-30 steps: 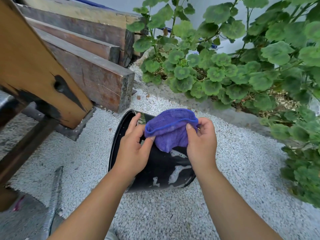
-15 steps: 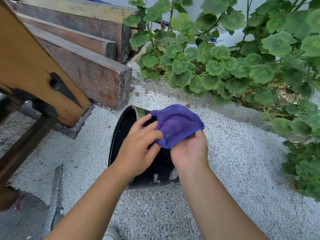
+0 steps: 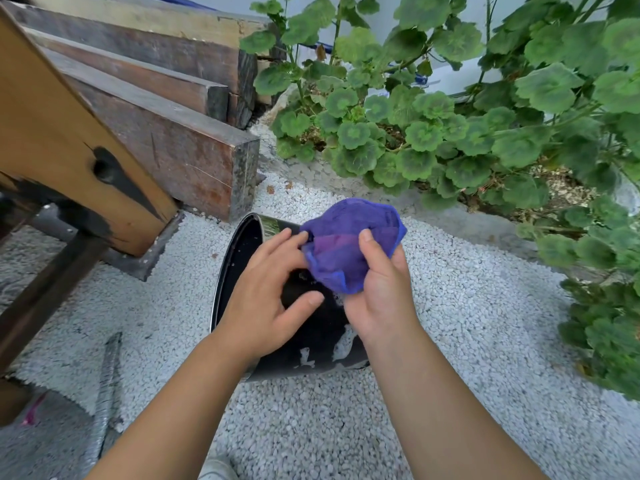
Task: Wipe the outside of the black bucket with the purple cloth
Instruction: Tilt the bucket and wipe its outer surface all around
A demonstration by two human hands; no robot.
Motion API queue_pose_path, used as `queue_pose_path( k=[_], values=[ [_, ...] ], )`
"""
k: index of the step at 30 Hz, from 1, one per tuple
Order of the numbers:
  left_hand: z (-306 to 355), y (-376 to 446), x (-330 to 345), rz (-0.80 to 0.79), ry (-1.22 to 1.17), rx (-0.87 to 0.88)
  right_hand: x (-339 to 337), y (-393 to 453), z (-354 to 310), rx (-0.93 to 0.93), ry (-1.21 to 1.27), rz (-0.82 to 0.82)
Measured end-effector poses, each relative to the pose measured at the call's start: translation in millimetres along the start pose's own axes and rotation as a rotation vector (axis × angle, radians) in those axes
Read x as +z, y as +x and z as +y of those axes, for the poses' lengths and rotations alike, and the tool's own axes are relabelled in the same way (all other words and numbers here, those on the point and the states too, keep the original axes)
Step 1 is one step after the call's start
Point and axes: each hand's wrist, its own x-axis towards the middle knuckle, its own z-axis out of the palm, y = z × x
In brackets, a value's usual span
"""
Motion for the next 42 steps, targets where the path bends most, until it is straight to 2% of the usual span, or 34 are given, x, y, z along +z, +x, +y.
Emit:
queue_pose_path(
  k=[2, 4, 8, 11, 14, 18, 21, 23, 25, 27, 31, 33, 35, 37, 40, 42],
  values=[
    [1.5, -1.7, 1.2, 0.104, -0.085, -0.041, 1.0, 2.1, -2.0, -0.035, -0.038, 0.022],
    [3.9, 0.2, 3.9, 0.135, -0.071, -0.069, 2.6, -2.1, -0.8, -0.034, -0.107, -0.031],
    [9.6, 9.0, 2.9, 0.019, -0.049, -0.203, 6.3, -10.3, 1.9, 0.047, -0.074, -0.293],
    [10.0, 11.6, -2.0, -0.056, 0.010, -0.228, 1.0, -9.3, 2.2, 0.116, -0.058, -0.370],
    [8.3, 10.5, -5.2, -0.084, 0.028, -0.271, -4.4, -8.2, 5.8, 0.105, -0.224, -0.426],
    [6.3, 7.2, -7.2, 0.002, -0.235, -0.340, -0.3, -3.7, 7.5, -0.093, -0.774, -0.475],
    [3.6, 6.5, -5.9, 0.019, -0.370, -0.399, -7.1, -3.1, 12.6, -0.072, -0.789, -0.577],
    [1.2, 7.4, -8.0, 0.000, -0.267, -0.352, -11.8, -6.5, 18.2, -0.193, -0.818, -0.477],
    [-3.8, 7.6, -9.7, -0.029, -0.107, -0.210, -13.8, -9.2, 23.1, -0.315, -0.846, -0.352],
    [-6.6, 5.2, -12.5, -0.059, -0.087, -0.173, -18.2, -7.8, 23.2, -0.384, -0.828, -0.269],
    [-12.2, -3.5, -18.9, -0.120, -0.153, -0.253, -36.1, 13.1, -5.4, -0.293, -0.522, 0.093],
    [-15.2, -7.8, -20.8, -0.124, -0.189, -0.304, -42.9, 22.5, -18.2, -0.278, -0.434, 0.186],
    [-15.9, -9.6, -19.2, -0.097, -0.213, -0.337, -38.5, 23.7, -13.8, -0.305, -0.594, 0.144],
    [-14.4, -8.3, -14.1, -0.074, -0.233, -0.329, -23.3, 15.4, 5.3, -0.339, -0.863, 0.005],
    [-11.3, -3.2, -5.1, -0.085, -0.271, -0.284, 0.3, -3.7, 41.6, -0.643, -1.239, -0.181],
    [-8.9, 0.8, -1.6, -0.100, -0.366, -0.298, 5.6, -10.4, 58.0, -0.803, -1.367, -0.198]
  ],
)
